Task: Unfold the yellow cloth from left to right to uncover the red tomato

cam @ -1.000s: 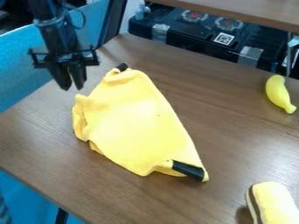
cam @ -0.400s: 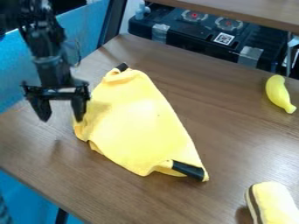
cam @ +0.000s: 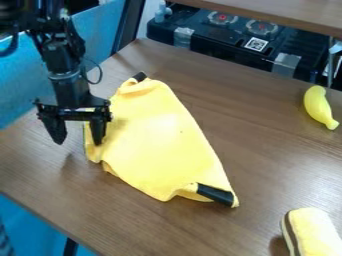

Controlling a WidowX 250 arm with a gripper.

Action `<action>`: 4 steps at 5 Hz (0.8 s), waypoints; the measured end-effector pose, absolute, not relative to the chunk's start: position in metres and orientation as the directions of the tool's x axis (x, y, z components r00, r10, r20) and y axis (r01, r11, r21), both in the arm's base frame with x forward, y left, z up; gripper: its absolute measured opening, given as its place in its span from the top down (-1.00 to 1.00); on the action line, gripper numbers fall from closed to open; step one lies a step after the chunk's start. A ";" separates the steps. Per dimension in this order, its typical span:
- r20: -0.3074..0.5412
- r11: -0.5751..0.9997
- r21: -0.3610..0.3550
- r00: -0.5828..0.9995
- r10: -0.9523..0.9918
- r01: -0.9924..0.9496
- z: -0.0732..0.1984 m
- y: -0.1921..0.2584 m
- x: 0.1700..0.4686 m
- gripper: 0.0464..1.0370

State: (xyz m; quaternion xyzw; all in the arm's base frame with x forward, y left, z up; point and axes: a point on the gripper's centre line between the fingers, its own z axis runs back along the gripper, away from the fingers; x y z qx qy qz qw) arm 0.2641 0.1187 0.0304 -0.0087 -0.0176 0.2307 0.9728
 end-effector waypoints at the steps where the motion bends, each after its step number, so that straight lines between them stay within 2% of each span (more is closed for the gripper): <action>1: 0.022 0.889 -0.017 0.889 0.458 -0.458 0.023 0.119 0.267 -0.39; 2: 0.033 0.890 -0.009 0.889 0.456 -0.456 0.021 0.119 0.271 0.22; 3: 0.031 0.892 -0.033 0.892 0.452 -0.451 0.029 0.114 0.274 0.69; 4: 0.048 0.890 -0.087 0.891 0.452 -0.447 0.058 0.104 0.285 0.94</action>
